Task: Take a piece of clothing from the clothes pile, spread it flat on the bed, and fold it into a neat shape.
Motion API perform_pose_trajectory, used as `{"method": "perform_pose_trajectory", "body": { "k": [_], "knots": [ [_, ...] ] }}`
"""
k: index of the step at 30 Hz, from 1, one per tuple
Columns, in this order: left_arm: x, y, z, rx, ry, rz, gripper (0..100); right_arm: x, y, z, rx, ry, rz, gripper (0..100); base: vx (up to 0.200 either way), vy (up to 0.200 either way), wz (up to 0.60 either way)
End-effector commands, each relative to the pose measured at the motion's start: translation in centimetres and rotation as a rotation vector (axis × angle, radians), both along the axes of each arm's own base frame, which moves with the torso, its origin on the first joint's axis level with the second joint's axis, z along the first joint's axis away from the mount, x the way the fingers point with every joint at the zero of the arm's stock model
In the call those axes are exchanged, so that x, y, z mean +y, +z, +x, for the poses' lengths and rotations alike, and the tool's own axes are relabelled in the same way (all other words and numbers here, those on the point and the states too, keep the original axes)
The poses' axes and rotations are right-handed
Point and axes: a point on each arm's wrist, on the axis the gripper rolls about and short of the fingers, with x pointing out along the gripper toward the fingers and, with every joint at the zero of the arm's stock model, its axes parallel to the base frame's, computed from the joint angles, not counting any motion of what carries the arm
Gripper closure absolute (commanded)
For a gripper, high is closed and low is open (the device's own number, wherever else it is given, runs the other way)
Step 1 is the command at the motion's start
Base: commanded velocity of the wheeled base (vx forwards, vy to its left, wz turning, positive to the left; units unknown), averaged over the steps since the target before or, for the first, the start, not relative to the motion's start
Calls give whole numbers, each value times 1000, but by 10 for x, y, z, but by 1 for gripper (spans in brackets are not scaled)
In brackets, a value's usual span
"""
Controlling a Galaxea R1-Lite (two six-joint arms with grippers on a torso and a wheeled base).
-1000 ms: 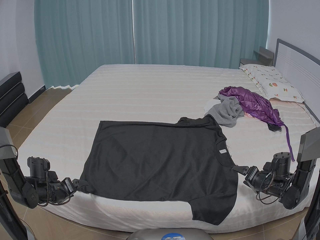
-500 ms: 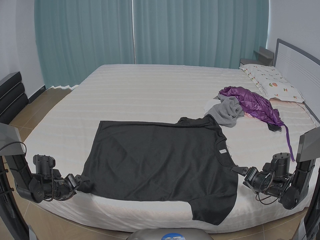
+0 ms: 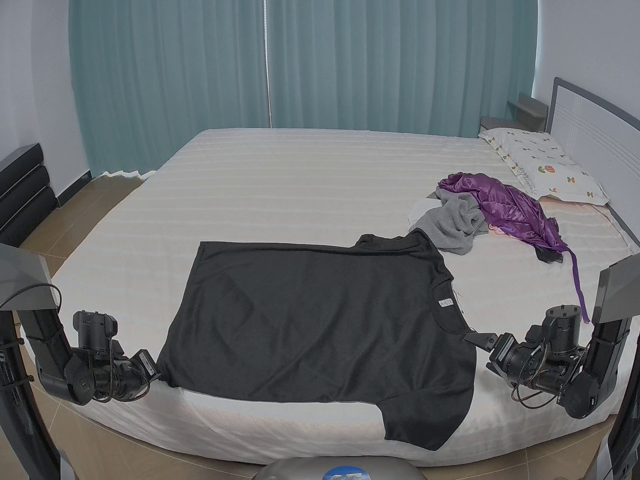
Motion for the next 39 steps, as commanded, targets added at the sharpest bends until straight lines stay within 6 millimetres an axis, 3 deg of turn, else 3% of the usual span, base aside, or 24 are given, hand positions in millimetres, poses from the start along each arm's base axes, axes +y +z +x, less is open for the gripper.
{"method": "perform_pose_trajectory", "body": {
  "k": [1, 29, 30, 39],
  "knots": [
    [1, -1, -8, 23, 2, 20, 100, -1, 0, 0, 1, -2, 0, 0, 0, 0, 0],
    [6, -1, -17, 34, -24, 118, 100, -1, 0, 0, 1, -2, 0, 0, 0, 0, 0],
    [6, -1, -16, 33, -24, 115, 0, -1, 0, 0, 1, -2, 0, 0, 0, 0, 0],
    [3, 0, -17, 21, -79, 34, 0, -1, 0, 0, 1, -4, 0, 0, 0, 0, 0]
  ]
}}
